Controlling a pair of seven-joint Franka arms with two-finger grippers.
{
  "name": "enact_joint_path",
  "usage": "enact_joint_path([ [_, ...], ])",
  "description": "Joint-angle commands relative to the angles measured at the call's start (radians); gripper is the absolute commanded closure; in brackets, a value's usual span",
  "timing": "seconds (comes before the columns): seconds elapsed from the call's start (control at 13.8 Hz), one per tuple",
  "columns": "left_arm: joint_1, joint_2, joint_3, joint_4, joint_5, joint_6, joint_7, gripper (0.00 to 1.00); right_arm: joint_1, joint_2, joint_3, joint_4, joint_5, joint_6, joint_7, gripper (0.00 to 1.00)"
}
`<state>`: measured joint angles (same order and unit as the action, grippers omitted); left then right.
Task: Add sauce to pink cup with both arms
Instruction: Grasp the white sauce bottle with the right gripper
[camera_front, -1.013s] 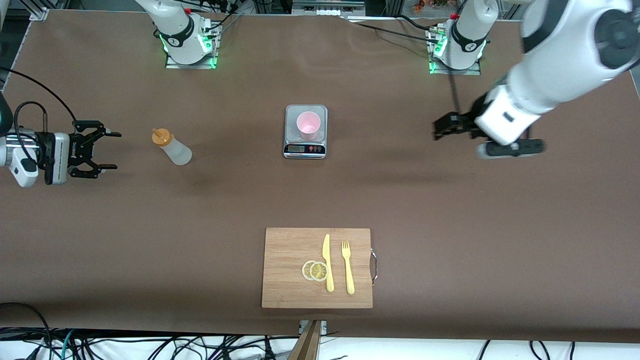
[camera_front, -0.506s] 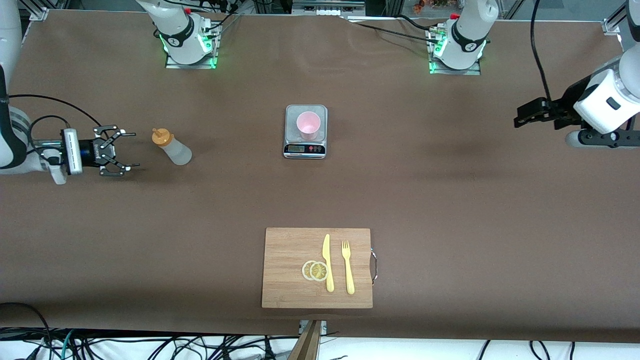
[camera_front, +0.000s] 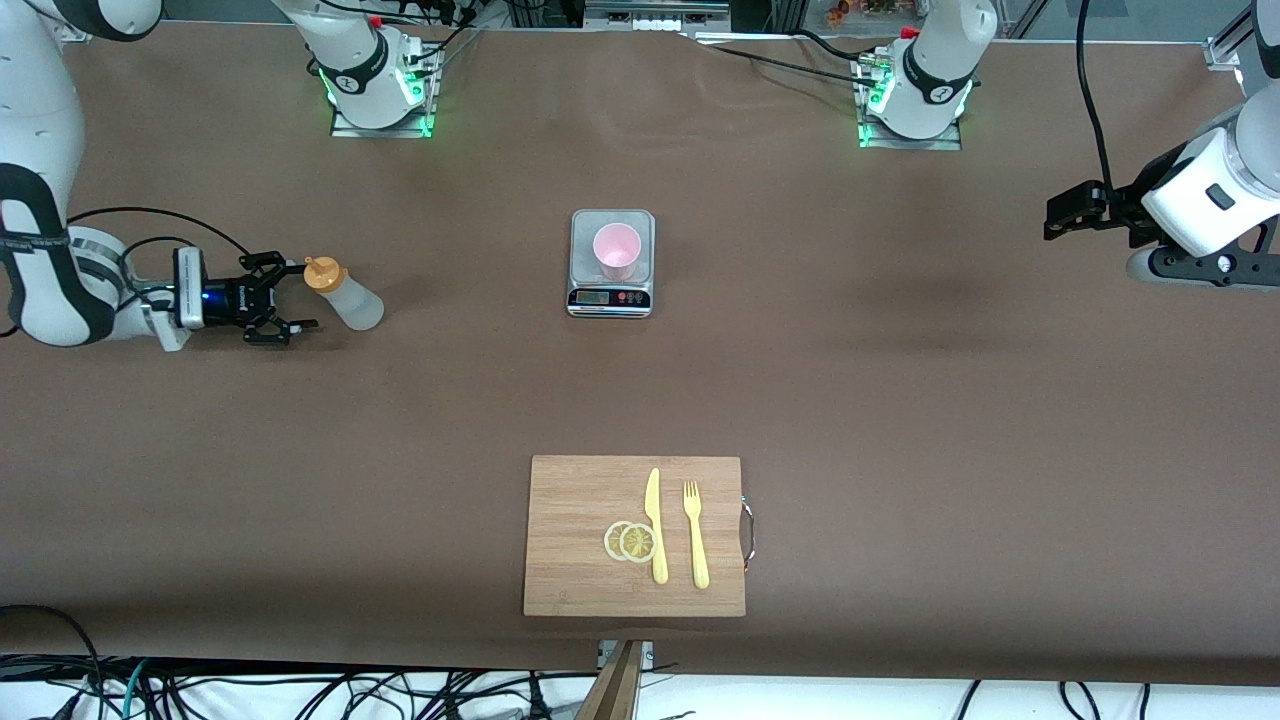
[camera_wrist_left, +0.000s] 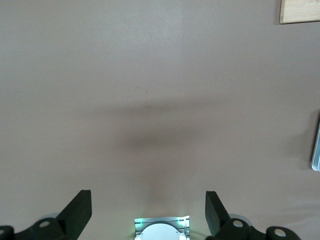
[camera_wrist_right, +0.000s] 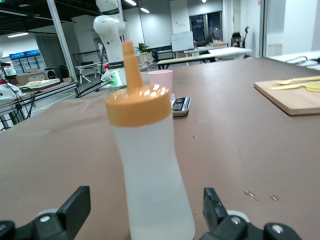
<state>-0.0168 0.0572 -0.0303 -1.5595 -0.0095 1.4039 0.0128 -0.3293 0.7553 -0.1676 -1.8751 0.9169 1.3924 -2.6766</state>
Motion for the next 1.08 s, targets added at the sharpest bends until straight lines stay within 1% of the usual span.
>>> enact_joint_path([
  [0.0, 0.015, 0.006, -0.013, 0.018, 0.028, -0.023, 0.029, 0.00, 0.033, 0.018, 0.005, -0.001, 0.020, -0.016, -0.042, 0.00],
  [0.14, 0.015, 0.010, -0.013, 0.027, 0.028, -0.023, 0.030, 0.00, 0.047, 0.032, 0.045, 0.005, 0.022, -0.012, -0.043, 0.00],
  [0.22, 0.017, 0.010, -0.013, 0.027, 0.028, -0.023, 0.030, 0.00, 0.055, 0.044, 0.054, 0.007, 0.043, -0.013, -0.046, 0.00],
  [0.29, 0.015, 0.013, -0.013, 0.030, 0.026, -0.023, 0.029, 0.00, 0.068, 0.052, 0.060, 0.008, 0.066, -0.010, -0.048, 0.00],
  [0.43, 0.015, 0.026, -0.014, 0.050, 0.026, -0.023, 0.029, 0.00, 0.085, 0.065, 0.062, 0.025, 0.071, -0.013, -0.043, 0.00],
  [0.65, 0.015, 0.032, -0.016, 0.053, 0.026, -0.023, 0.029, 0.00, 0.091, 0.067, 0.074, 0.027, 0.068, -0.013, -0.029, 0.01],
  [0.72, 0.014, 0.032, -0.017, 0.053, 0.026, -0.023, 0.027, 0.00, 0.098, 0.067, 0.074, 0.028, 0.057, -0.010, -0.020, 0.10],
  [0.8, 0.014, 0.032, -0.017, 0.053, 0.026, -0.023, 0.027, 0.00, 0.102, 0.065, 0.074, 0.034, 0.050, -0.009, 0.001, 0.36],
  [0.87, 0.015, 0.032, -0.017, 0.053, 0.026, -0.023, 0.029, 0.00, 0.108, 0.065, 0.074, 0.036, 0.042, -0.003, 0.013, 0.64],
  [0.94, 0.015, 0.032, -0.016, 0.053, 0.026, -0.023, 0.029, 0.00, 0.114, 0.064, 0.074, 0.036, 0.037, -0.003, 0.021, 0.88],
  [1.01, 0.015, 0.032, -0.016, 0.053, 0.026, -0.023, 0.029, 0.00, 0.130, 0.059, 0.074, 0.036, 0.034, 0.002, 0.030, 0.99],
])
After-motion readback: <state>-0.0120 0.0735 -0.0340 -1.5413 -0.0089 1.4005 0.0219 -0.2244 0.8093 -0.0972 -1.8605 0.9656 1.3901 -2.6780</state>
